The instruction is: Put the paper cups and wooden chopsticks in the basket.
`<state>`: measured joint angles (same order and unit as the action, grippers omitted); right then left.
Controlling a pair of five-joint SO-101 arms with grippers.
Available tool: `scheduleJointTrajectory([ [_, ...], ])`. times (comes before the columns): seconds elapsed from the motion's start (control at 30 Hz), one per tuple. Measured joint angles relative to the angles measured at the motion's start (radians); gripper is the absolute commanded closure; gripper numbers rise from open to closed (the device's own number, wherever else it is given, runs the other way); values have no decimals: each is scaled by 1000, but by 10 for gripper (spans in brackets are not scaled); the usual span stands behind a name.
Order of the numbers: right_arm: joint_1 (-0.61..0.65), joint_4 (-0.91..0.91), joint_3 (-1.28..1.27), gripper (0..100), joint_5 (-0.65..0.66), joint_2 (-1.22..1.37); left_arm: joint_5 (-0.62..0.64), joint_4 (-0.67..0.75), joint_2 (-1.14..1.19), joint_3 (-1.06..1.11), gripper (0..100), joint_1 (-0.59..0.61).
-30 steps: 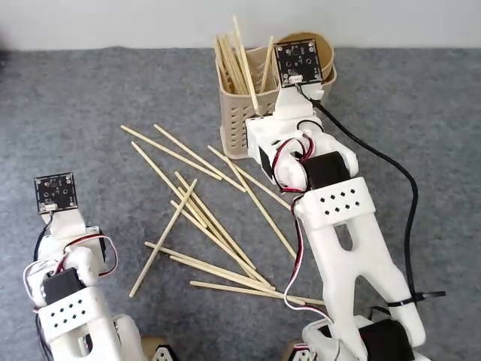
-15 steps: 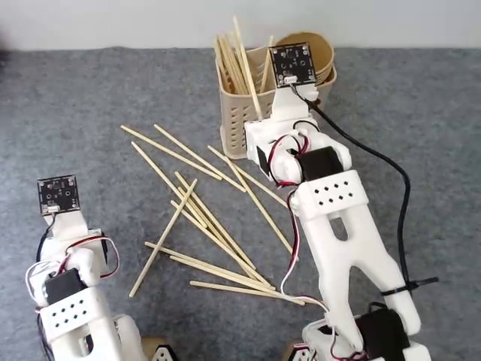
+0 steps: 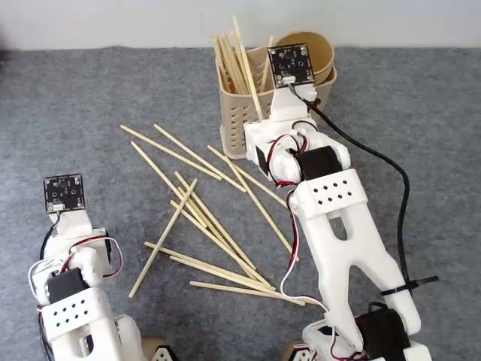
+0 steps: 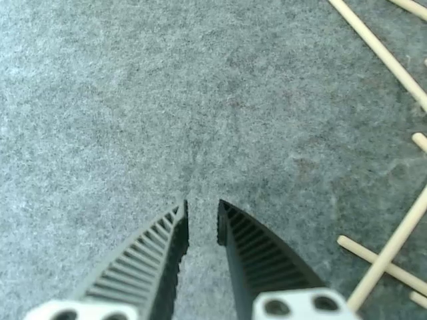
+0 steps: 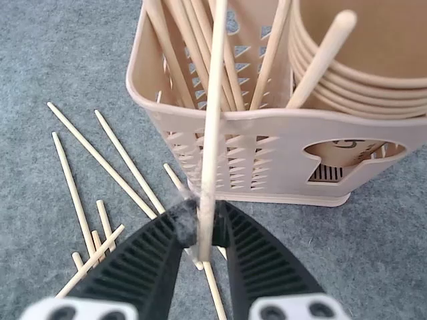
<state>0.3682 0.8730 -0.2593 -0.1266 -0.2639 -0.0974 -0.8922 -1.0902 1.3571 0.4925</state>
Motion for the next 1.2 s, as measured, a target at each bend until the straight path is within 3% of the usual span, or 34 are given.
scheduleJointTrajectory([
  [0.9, -2, 21, 0, 991, 29, -55, 2, 0, 0, 0, 927, 0],
  [1.2, 5, 130, 0, 991, 72, -313, 2, 0, 0, 0, 927, 0],
])
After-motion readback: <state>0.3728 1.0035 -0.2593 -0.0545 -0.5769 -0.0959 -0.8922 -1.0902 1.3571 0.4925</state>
